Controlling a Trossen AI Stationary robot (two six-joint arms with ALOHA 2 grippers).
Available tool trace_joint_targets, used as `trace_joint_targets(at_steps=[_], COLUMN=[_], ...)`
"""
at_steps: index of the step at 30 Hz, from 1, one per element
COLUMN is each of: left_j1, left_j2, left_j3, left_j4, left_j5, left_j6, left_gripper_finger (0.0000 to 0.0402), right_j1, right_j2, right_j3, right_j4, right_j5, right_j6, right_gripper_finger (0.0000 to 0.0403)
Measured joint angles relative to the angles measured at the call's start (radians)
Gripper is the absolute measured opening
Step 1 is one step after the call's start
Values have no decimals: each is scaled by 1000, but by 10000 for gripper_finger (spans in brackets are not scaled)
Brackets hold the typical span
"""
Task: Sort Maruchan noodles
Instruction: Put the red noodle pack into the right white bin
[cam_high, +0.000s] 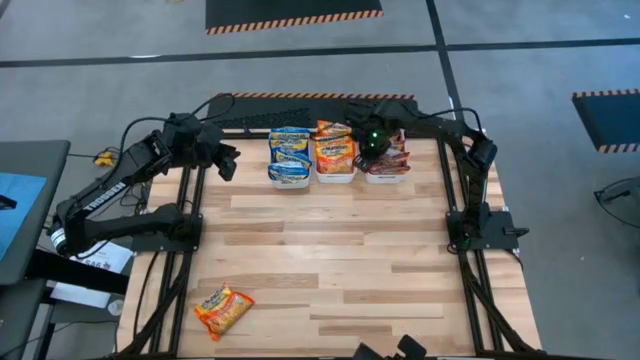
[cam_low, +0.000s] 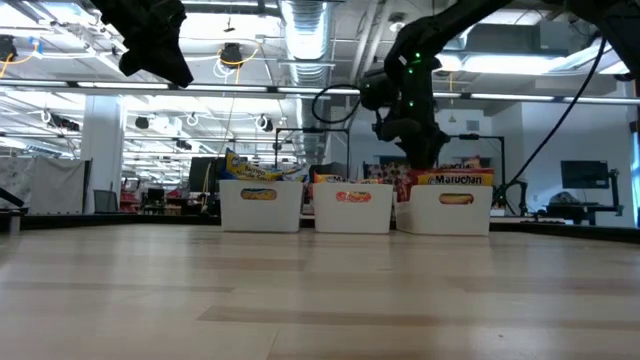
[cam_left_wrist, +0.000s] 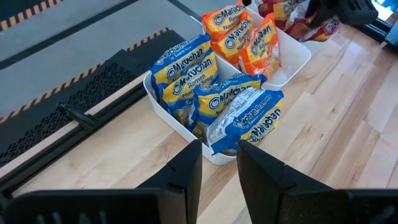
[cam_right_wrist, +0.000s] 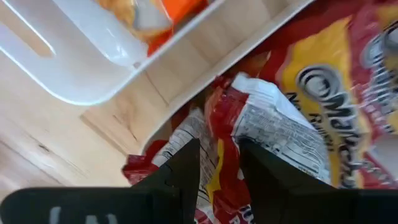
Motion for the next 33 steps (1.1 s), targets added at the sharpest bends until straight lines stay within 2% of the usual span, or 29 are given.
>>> trace_joint_targets(at_steps=[7,15,33], left_j1=[0,0,0], left_j2=[0,0,0], left_j3=[0,0,0], left_j4=[-1,-1,-1], left_j5=[0,0,-2], left_j6=[1,1,1], left_gripper_finger=[87,87,87], right_j1=[-5,-22,-1], right_j2=[-2,-1,2], right_j3=[-82,-107,111], right_j4=[57,118,-91], right_j5=[10,-35,-8], right_j6=[-6,-7,3], right_gripper_finger=[136,136,136])
